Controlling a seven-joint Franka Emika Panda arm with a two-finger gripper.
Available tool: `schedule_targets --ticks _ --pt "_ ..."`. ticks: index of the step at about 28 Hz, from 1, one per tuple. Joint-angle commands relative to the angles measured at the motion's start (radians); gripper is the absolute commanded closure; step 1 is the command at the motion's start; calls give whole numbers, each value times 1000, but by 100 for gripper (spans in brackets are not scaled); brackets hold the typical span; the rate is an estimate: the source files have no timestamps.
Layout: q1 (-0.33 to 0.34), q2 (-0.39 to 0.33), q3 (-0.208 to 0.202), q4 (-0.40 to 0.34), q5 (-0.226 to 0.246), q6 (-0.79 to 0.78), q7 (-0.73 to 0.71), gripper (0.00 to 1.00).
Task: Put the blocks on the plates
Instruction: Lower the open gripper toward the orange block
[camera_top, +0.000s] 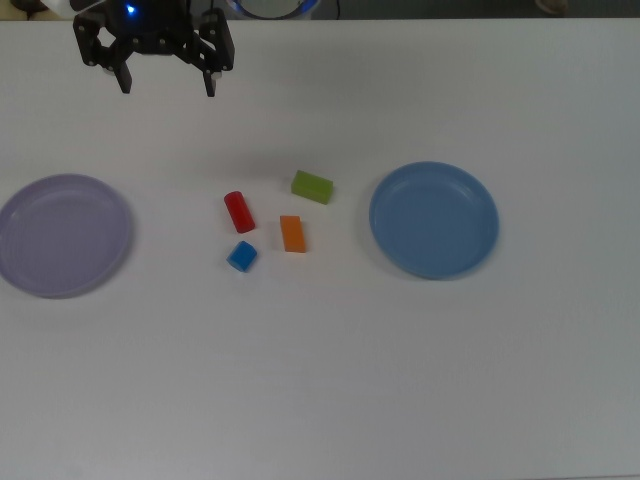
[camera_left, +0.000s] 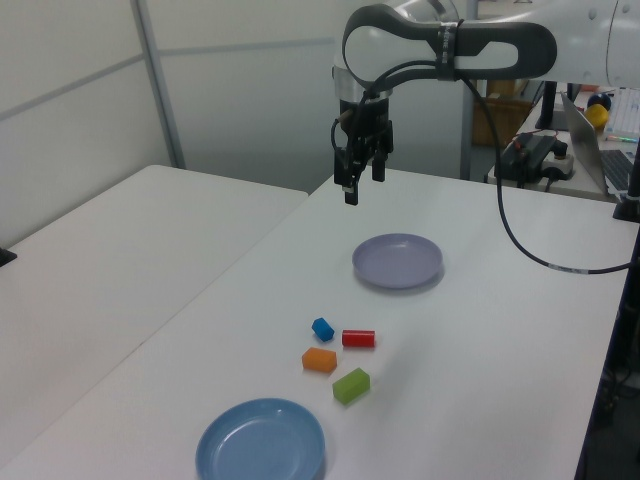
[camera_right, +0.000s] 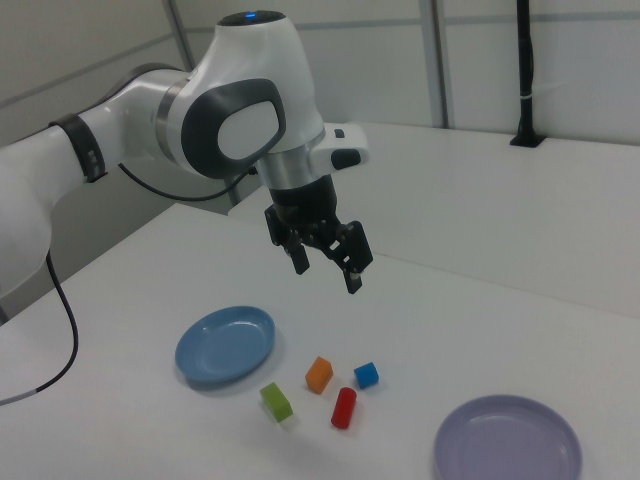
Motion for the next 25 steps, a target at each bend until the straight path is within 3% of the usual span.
schedule_targets --ticks 1,5,12,17,25 --pt "6 53 -2 -3 -15 14 -9 0" --pt "6 63 -2 -6 -15 18 -59 0" --pt "15 94 -1 -29 -23 18 -270 0" --pt "43 134 -1 -37 -78 31 -310 0" --pt "75 154 -1 -213 -83 329 -294 0"
